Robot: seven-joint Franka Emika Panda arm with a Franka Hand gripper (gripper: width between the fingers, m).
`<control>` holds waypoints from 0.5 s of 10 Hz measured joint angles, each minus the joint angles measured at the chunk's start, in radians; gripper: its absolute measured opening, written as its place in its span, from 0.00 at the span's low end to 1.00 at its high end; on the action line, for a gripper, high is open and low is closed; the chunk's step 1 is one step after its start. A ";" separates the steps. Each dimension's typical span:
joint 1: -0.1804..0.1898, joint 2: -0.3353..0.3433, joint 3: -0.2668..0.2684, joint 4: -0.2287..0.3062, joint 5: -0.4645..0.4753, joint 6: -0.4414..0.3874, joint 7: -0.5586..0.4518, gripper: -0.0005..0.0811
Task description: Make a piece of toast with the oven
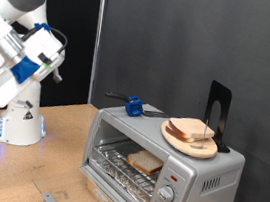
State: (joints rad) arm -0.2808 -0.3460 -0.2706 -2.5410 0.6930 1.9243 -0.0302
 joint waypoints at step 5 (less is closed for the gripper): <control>-0.004 0.161 -0.061 0.075 -0.016 -0.050 -0.154 1.00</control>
State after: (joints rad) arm -0.2849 -0.1853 -0.3312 -2.4661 0.6775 1.8742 -0.1840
